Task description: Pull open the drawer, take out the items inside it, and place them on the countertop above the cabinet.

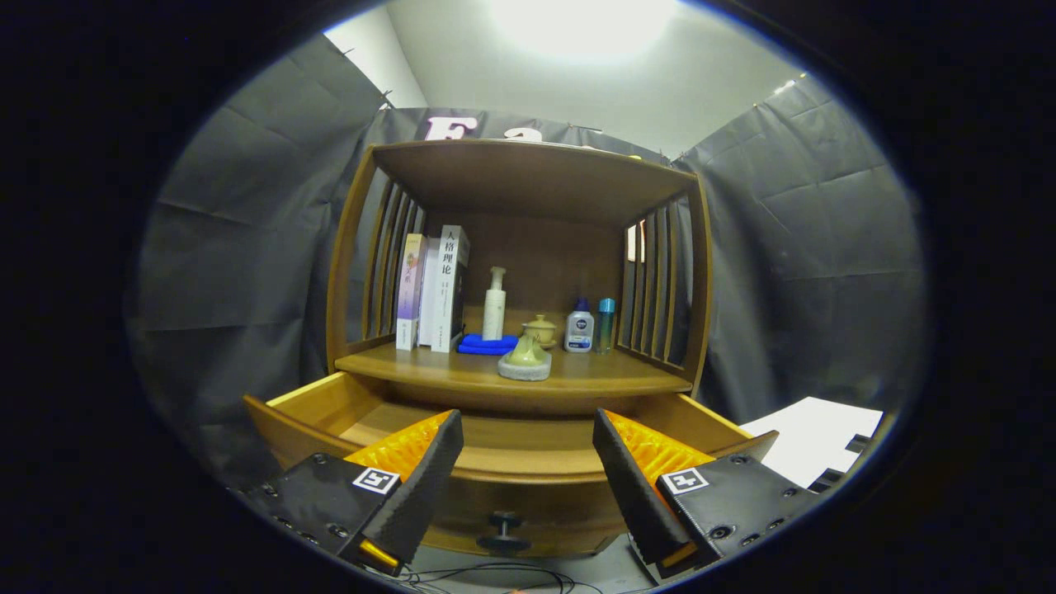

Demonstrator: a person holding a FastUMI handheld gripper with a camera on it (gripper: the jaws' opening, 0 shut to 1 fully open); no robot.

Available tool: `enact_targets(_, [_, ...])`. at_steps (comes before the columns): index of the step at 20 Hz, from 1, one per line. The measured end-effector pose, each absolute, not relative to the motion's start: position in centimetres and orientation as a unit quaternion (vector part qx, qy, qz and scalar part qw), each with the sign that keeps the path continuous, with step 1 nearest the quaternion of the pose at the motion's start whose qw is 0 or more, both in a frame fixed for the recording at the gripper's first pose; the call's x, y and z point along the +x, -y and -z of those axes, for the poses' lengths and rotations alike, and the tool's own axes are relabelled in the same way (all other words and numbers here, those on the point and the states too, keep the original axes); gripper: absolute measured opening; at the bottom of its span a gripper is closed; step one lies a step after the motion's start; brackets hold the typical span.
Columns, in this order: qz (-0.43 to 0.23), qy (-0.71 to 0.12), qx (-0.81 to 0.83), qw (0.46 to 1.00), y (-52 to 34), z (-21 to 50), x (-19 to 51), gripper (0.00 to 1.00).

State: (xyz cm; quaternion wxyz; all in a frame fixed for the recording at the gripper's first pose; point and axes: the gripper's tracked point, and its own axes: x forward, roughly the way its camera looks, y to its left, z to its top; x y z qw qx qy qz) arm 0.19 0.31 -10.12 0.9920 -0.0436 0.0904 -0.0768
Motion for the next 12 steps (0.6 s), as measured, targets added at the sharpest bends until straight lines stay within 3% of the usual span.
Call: enact_targets(12, [0.057,-0.137,-0.046,0.988,-1.3,20.0,-2.4,1.00])
